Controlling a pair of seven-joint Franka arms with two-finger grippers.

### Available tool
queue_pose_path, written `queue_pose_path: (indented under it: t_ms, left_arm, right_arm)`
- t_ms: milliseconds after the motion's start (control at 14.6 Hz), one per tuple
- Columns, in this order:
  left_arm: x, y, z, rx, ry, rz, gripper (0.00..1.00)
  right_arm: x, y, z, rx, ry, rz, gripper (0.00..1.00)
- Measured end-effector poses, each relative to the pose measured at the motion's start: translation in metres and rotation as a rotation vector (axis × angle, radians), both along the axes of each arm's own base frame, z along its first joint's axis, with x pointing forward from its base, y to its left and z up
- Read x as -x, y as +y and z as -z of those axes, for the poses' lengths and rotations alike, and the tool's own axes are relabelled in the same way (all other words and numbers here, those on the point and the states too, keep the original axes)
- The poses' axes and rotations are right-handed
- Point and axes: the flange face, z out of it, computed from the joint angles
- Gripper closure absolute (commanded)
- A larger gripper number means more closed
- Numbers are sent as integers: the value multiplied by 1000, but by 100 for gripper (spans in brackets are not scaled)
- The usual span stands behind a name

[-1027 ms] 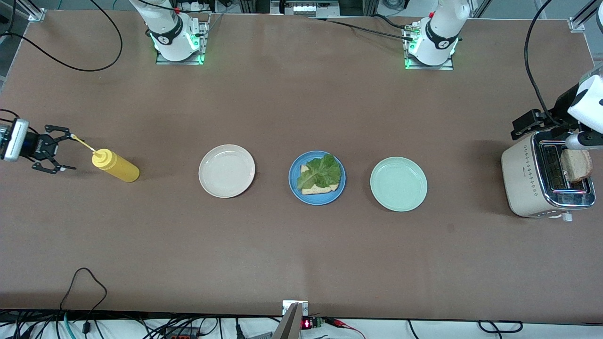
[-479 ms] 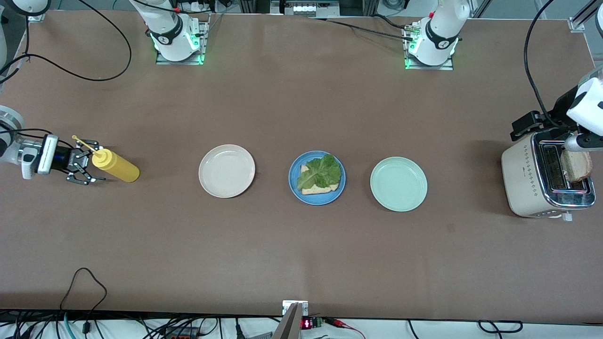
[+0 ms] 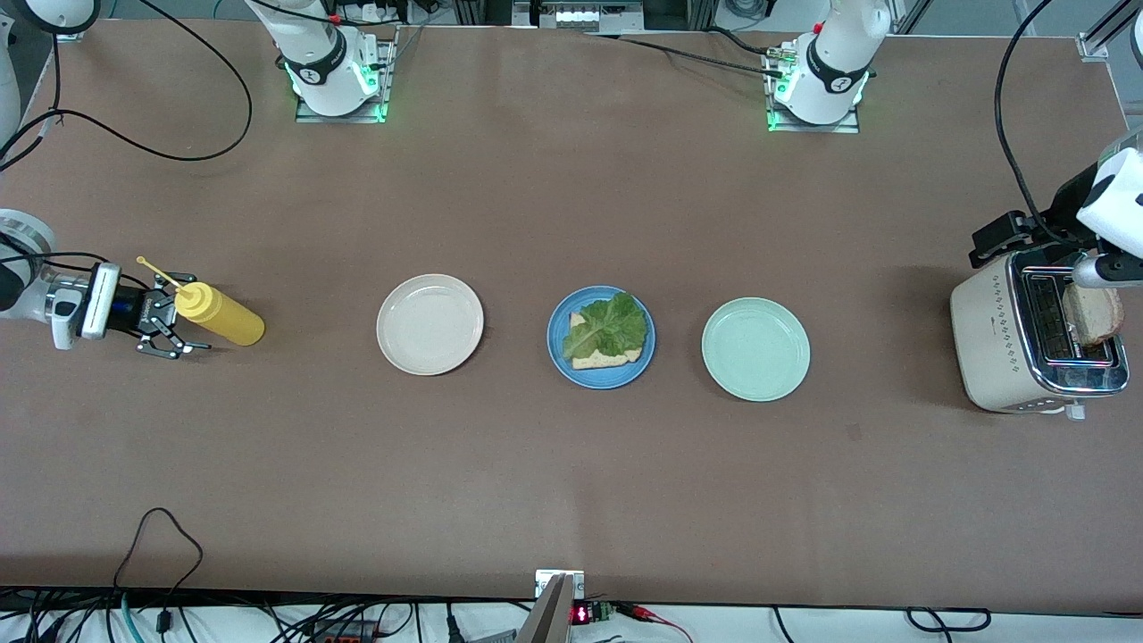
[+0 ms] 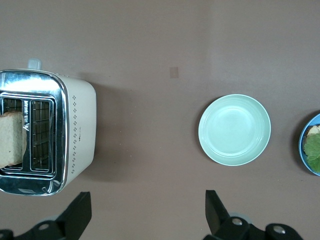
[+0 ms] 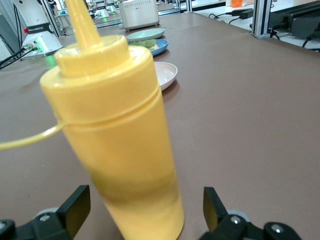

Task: Make sandwich in blue plate with both arms
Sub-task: 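Grasp the yellow squeeze bottle with the right gripper, then lift the yellow bottle and carry it over the blue plate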

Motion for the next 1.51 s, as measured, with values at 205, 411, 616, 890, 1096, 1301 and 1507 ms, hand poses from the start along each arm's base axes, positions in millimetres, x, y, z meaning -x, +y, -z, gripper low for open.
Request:
queue_pose_path:
  t_ms: [205, 411, 616, 890, 1096, 1301, 1507]
  left_arm:
    - [0, 2, 0, 0, 0, -3, 0]
    - [0, 2, 1, 0, 1, -3, 0]
    - [0, 2, 1, 0, 2, -4, 0]
    - [-1, 2, 2, 0, 4, -3, 0]
    - [-1, 3, 2, 0, 4, -4, 0]
    - [-1, 3, 2, 0, 4, -4, 0]
    - [-1, 3, 3, 0, 5, -5, 0]
  right_arm:
    - [-3, 10, 5, -14, 3, -13, 0]
    - [-6, 21, 12, -20, 8, -25, 0]
    - [-12, 33, 12, -20, 5, -44, 29]
    - [-20, 48, 10, -13, -1, -70, 100]
    - [-31, 58, 6, 12, -19, -83, 100]
    - [-57, 77, -18, 103, -52, -108, 100]
    - [-92, 119, -92, 292, -48, -149, 100]
